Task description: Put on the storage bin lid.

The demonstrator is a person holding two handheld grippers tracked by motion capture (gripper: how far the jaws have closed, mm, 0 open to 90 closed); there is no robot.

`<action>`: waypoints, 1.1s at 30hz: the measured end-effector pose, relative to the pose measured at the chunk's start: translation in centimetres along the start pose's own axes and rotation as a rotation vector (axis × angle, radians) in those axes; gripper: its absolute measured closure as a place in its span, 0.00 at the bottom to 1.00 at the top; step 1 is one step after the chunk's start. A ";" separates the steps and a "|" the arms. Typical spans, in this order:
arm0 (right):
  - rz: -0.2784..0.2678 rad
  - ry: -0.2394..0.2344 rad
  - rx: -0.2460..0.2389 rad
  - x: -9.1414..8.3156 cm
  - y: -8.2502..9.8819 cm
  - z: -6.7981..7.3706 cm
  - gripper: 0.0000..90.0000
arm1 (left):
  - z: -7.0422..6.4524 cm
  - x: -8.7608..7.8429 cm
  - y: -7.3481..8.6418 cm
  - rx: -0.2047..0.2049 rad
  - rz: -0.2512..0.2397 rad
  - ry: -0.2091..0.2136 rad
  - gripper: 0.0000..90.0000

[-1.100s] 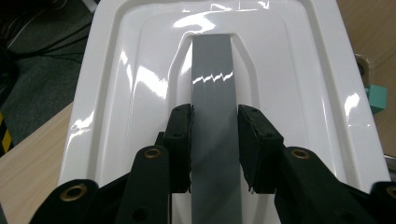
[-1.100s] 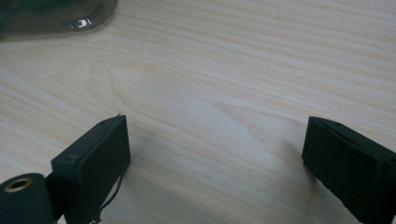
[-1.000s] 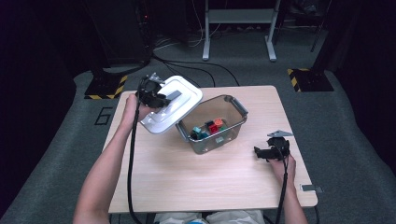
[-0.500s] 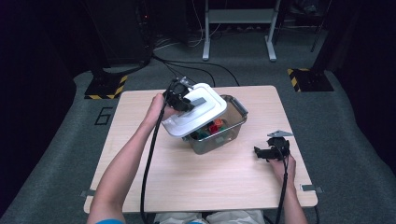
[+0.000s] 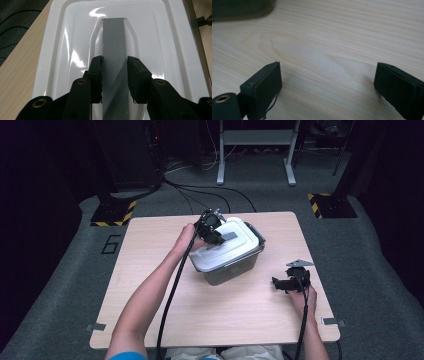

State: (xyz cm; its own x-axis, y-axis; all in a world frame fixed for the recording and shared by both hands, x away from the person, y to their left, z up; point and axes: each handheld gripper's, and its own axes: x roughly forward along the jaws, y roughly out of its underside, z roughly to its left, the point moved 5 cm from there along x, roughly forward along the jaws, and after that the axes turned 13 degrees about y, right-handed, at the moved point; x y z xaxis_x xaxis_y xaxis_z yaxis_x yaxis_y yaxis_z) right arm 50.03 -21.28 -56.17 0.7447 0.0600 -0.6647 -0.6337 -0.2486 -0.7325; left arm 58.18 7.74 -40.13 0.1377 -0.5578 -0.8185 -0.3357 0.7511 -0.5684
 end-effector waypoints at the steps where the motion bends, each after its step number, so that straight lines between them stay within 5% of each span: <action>1: 0.000 0.000 0.001 0.0 0.0 0.0 0.08 | 0.0 0.1 0.0 0.000 -0.002 0.012 0.74; 33: -0.002 0.004 0.009 0.0 0.0 0.0 0.08 | -1.3 -0.2 -1.4 0.021 -0.014 0.015 0.74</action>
State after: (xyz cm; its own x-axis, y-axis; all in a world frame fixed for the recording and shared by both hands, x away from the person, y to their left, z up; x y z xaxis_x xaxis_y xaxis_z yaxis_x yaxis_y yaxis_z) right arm 50.07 -21.24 -56.16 0.7470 0.0564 -0.6624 -0.6339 -0.2396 -0.7353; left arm 57.47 6.33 -39.06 0.1283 -0.5735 -0.8091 -0.3145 0.7502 -0.5817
